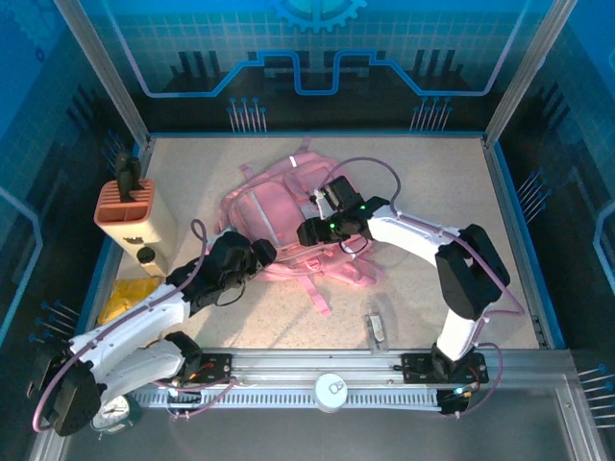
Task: Pack the student bag
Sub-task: Unzip the student bag at the top-center of the table.
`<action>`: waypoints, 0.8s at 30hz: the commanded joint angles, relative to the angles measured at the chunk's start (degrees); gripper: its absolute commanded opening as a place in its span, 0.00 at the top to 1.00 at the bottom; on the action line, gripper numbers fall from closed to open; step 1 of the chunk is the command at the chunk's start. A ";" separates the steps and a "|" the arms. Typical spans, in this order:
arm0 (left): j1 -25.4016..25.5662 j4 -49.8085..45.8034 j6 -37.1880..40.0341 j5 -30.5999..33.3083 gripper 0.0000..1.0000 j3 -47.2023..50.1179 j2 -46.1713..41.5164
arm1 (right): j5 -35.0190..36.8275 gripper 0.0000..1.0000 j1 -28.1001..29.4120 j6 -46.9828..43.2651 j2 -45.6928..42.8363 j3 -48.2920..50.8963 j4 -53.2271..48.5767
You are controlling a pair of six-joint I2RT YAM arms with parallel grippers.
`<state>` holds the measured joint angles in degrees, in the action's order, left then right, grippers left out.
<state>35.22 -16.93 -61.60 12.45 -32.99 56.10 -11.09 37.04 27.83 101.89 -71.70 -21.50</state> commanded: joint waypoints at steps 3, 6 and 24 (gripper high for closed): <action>2.50 -1.24 2.01 3.01 0.18 -3.77 3.58 | -1.07 0.44 -0.64 1.23 2.92 -1.60 2.01; 4.03 -1.42 2.67 3.74 0.16 -5.17 5.37 | -1.51 0.54 -1.05 2.41 3.75 -1.07 3.19; 10.83 -6.36 0.94 10.16 0.12 -9.82 12.51 | -3.57 1.00 -1.75 9.89 -1.03 4.24 11.83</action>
<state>45.58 -20.71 -60.03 19.64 -40.66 67.70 -13.72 35.92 36.27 102.69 -68.18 -11.49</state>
